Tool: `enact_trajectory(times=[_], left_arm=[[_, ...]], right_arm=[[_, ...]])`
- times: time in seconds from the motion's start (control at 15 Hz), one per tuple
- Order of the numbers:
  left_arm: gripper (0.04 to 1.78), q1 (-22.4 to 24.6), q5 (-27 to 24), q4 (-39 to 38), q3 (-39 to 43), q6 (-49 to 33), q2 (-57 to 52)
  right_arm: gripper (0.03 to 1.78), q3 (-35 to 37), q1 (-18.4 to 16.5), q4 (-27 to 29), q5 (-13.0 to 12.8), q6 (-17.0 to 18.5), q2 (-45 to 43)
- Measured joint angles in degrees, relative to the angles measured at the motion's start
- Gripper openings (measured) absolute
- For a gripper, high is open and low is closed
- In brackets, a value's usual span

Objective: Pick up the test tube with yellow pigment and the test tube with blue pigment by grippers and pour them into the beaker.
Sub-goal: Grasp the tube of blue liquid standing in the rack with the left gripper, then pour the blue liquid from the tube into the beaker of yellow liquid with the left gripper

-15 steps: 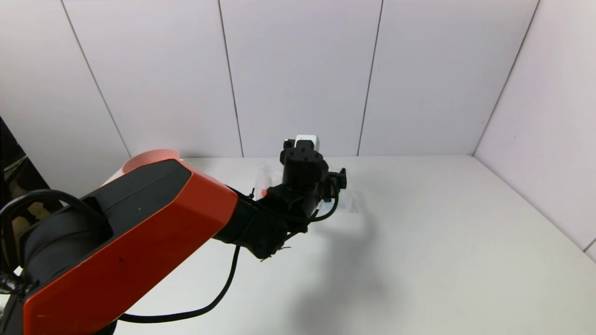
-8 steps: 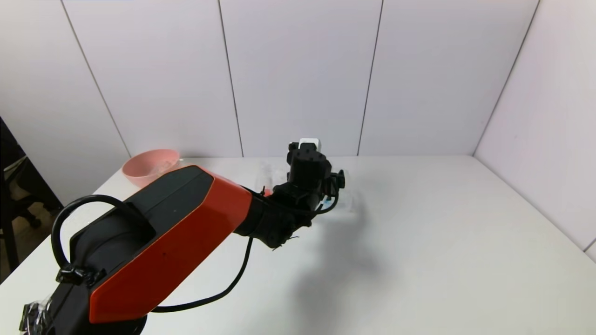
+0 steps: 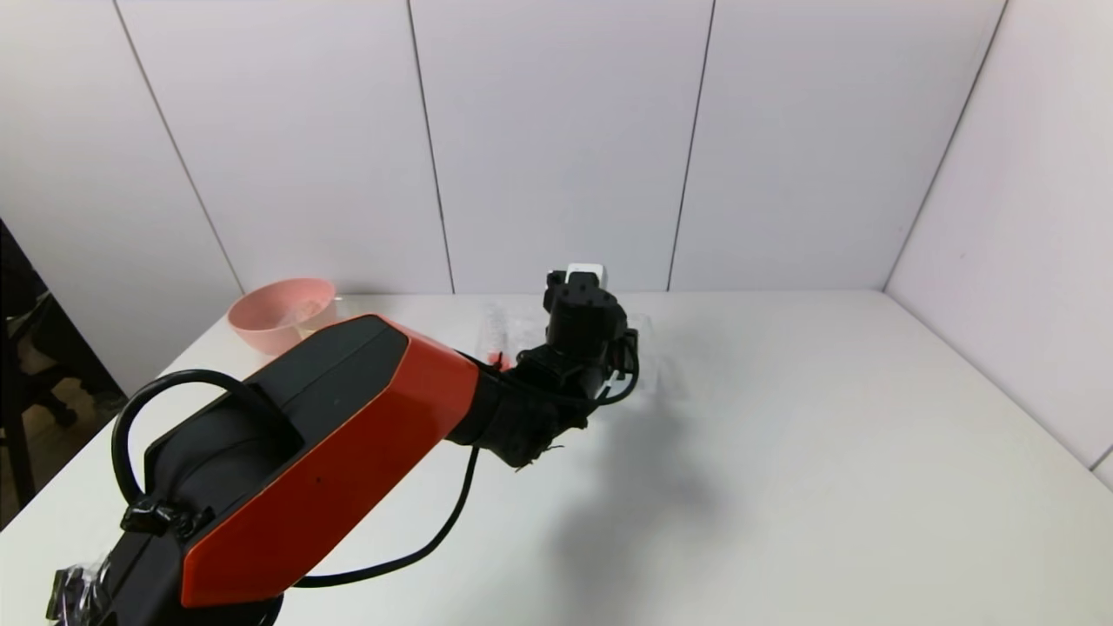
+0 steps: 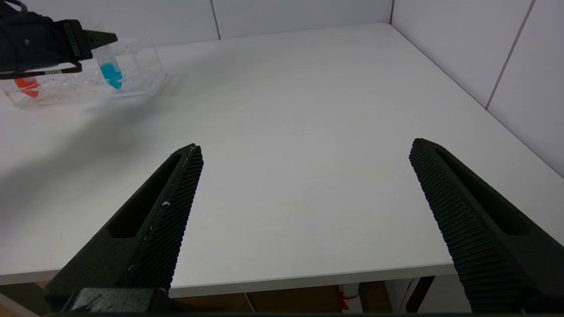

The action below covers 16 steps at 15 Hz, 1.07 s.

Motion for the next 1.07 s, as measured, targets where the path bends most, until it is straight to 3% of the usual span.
enact_trajectory(times=[0.13, 0.2, 1.07], left_arm=[[0.5, 0.0, -0.15, 0.3, -0.09, 0.06, -0.33], [0.46, 0.04, -0.17, 0.68, -0.09, 0.26, -0.6], [0.45, -0.46, 0.93, 5.51, -0.96, 2.79, -6.55]], right_arm=[[1.71, 0.0, 0.0, 0.01, 0.0, 0.0, 0.0], [1.71, 0.0, 0.0, 0.0, 0.0, 0.0, 0.0], [1.71, 0.0, 0.02, 0.0, 0.0, -0.02, 0.0]])
